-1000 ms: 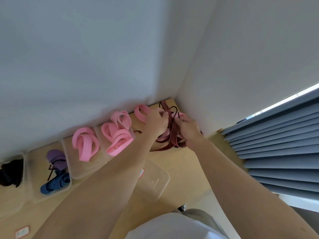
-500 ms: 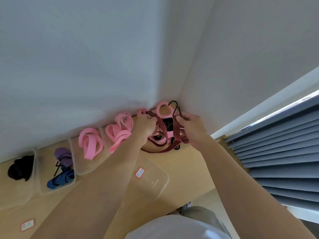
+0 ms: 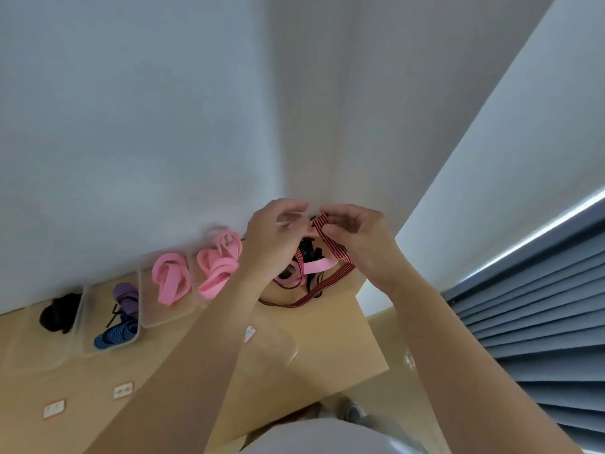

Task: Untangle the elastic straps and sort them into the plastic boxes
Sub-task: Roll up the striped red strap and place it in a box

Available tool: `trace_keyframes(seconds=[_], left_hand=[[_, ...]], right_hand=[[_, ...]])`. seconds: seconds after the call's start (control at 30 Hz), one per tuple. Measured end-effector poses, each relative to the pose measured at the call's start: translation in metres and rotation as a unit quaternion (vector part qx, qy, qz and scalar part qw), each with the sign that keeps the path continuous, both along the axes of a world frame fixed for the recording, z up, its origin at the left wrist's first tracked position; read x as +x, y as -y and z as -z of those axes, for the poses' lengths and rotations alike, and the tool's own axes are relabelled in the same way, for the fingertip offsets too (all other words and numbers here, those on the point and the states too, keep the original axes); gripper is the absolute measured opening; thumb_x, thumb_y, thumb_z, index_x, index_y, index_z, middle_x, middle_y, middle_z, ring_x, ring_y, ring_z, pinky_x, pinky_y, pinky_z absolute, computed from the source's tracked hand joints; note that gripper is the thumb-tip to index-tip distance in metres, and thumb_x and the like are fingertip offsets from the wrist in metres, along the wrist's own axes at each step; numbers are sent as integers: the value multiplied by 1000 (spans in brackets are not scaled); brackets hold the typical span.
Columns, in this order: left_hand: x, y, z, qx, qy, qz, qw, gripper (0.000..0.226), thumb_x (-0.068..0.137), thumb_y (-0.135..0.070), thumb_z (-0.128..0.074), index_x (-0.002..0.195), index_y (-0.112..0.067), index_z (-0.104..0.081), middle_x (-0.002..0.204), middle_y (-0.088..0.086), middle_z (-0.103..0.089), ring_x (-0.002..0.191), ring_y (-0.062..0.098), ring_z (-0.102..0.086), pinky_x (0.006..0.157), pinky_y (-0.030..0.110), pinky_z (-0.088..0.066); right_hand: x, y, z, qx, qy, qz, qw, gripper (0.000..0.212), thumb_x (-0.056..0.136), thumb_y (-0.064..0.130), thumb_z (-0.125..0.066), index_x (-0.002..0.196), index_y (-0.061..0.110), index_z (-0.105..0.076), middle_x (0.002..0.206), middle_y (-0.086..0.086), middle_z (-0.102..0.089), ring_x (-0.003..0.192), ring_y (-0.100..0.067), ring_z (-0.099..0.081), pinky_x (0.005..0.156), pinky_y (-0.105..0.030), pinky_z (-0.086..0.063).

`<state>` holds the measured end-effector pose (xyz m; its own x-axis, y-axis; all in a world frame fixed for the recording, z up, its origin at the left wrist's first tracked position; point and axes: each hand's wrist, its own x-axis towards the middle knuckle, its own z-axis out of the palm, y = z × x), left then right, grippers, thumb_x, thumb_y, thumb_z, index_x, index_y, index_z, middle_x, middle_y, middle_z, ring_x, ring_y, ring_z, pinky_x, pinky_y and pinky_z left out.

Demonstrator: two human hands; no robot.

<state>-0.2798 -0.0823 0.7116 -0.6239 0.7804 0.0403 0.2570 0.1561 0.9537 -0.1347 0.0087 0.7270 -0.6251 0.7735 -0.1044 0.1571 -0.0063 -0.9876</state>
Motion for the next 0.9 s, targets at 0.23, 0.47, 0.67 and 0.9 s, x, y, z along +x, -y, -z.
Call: trace_keyframes(seconds=[0.23, 0.47, 0.67, 0.9], left_hand=[[52, 22, -56, 63, -28, 29, 997, 15, 92, -11, -75, 103, -21, -78, 94, -5, -79, 90, 9, -76, 75, 20, -59], [76, 33, -85, 50, -39, -65, 996, 8, 94, -22, -71, 97, -23, -78, 90, -4, -78, 86, 14, -76, 80, 41, -62], [93, 50, -104, 96, 22, -98, 990, 12, 90, -24, -69, 96, -20, -79, 97, 5, -78, 92, 26, -77, 83, 53, -62], [113, 66, -118, 89, -9, -143, 986, 9, 93, -24, -70, 89, -28, -78, 95, -2, -77, 89, 22, -77, 72, 57, -63]], right_hand=[[28, 2, -44, 48, -49, -29, 997, 5, 92, 11, -70, 96, 13, -74, 88, -9, -74, 73, -15, -70, 70, -30, -59], [49, 12, -55, 58, -74, -88, 992, 5, 93, 14, -70, 97, 11, -72, 91, -3, -75, 76, -9, -71, 66, -19, -53], [73, 22, -60, 28, -99, -156, 982, 17, 91, 5, -73, 107, 4, -70, 100, -17, -75, 91, -34, -74, 83, -44, -60], [84, 43, -66, 69, -109, -168, 977, 29, 86, 8, -78, 112, 17, -69, 85, 5, -72, 70, -16, -71, 52, -20, -53]])
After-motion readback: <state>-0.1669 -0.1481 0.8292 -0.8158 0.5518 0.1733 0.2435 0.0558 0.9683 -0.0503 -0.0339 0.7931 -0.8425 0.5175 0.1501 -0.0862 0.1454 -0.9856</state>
